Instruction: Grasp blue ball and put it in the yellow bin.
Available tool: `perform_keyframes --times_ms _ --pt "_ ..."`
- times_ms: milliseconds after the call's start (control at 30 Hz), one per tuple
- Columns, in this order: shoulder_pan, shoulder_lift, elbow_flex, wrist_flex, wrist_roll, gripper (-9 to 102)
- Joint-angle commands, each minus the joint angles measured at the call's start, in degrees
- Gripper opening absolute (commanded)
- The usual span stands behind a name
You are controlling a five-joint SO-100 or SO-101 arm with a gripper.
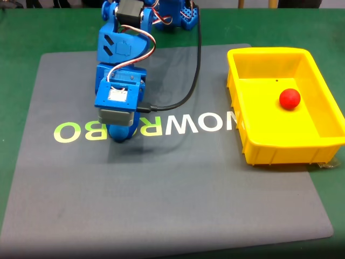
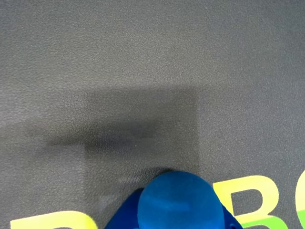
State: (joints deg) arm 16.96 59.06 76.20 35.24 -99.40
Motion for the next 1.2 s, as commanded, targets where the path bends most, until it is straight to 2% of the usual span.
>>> perform_keyframes --times_ms 0,300,600,900,1167 --pt "-0.62 2.90 -4.04 0.09 1.41 0" --pt "-7.38 16.35 -3.96 0.44 2.55 0" --pt "-23.38 27.25 -2.11 3.87 5.71 0" --pt "-38.85 31.20 2.11 3.87 6.59 0" --pt "-43.59 30.76 4.31 3.87 6.50 0"
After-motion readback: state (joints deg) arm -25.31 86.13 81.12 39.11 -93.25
